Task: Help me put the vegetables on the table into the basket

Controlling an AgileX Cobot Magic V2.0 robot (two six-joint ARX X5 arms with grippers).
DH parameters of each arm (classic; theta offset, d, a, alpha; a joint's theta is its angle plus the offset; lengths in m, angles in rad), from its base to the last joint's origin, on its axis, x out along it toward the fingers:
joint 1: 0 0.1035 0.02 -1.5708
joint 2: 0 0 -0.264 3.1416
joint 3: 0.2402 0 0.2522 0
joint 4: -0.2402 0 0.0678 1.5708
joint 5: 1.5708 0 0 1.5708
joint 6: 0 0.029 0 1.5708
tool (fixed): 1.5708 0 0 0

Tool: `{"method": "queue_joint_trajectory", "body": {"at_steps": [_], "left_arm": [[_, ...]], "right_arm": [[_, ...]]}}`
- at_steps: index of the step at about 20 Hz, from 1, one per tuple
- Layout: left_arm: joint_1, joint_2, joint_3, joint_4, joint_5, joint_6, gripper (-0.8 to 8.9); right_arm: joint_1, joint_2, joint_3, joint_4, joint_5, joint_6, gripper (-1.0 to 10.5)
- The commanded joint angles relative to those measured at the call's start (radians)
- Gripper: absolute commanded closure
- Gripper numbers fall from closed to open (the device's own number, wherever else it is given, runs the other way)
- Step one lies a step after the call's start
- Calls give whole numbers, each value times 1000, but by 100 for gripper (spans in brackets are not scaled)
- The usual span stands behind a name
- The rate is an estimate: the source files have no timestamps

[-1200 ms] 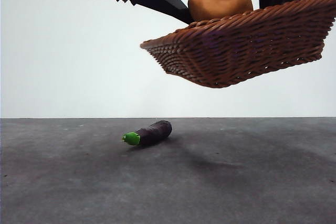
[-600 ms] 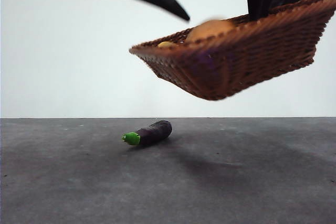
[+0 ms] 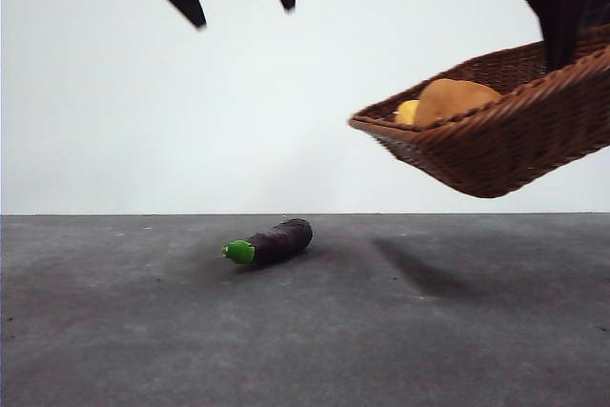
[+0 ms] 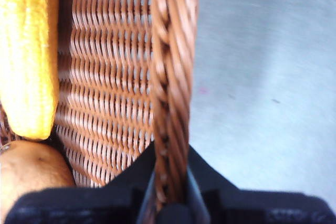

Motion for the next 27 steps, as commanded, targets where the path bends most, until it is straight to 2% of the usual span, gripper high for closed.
{"method": "queue_joint_trajectory", "body": {"at_steps": [1, 3, 9, 14, 20, 22, 24, 25, 27], "left_arm": [[49, 71, -6, 31, 6, 63, 306], [93, 146, -6, 111, 13, 95, 306], [208, 370, -5, 350, 260, 87, 306], [240, 494, -3, 418, 269, 91, 307], [233, 545, -3, 428, 261, 98, 328], [232, 552, -3, 416, 261, 100, 461], [232, 561, -3, 400, 260, 103, 474], [232, 561, -3, 394, 254, 104, 515], [232, 561, -3, 391, 241, 110, 730]], "right_arm": [[-34, -4, -6, -18, -10, -13, 955], [-61, -4, -6, -23, -11, -13, 955], [-85, -4, -6, -22, -11, -18, 955], [-85, -4, -6, -13, -11, -39, 955], [-85, -4, -6, -8, -11, -39, 955], [-85, -4, -6, -9, -11, -39, 955], [-85, -4, -6, -9, -11, -39, 955], [-85, -4, -6, -10, -11, -39, 955], [-85, -4, -6, -11, -11, -39, 955]]}}
